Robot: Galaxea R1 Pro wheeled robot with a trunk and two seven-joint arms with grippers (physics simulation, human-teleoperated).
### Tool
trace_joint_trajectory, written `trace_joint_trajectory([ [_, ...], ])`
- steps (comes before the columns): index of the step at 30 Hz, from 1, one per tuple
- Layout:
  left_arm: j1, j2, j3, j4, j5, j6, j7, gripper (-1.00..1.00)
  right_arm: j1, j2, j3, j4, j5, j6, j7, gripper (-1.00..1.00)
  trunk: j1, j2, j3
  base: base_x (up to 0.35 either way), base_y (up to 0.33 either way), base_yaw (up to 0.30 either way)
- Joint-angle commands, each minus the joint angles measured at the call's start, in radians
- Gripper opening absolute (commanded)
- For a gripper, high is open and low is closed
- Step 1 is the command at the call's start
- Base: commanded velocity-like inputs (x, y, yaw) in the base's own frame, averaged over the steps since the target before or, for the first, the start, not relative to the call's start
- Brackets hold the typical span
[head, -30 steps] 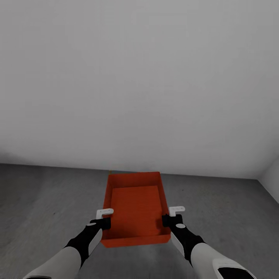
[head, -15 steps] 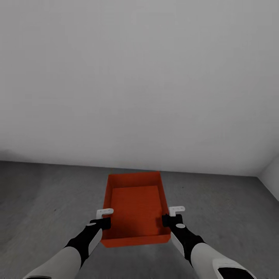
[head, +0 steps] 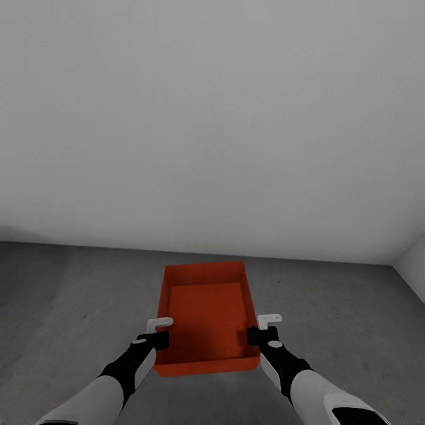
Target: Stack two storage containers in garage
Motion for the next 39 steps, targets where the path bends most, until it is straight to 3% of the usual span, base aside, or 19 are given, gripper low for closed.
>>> trace_joint_trajectory([
  [1, -0.001, 0.012, 0.026, -0.022, -0.011, -0.027, 0.026, -1.0, 0.0, 0.001, -0.002, 0.004, -0.001, -0.003, 0.006, -1.0, 0.0, -0.001, -0.003, 0.0, 0.0, 0.0],
  [39, -0.001, 0.007, 0.021, -0.014, -0.009, -0.027, 0.026, -1.0, 0.0, -0.002, -0.002, 0.005, -0.001, -0.003, 0.008, -1.0, 0.004, -0.008, -0.054, 0.0, 0.0, 0.0],
])
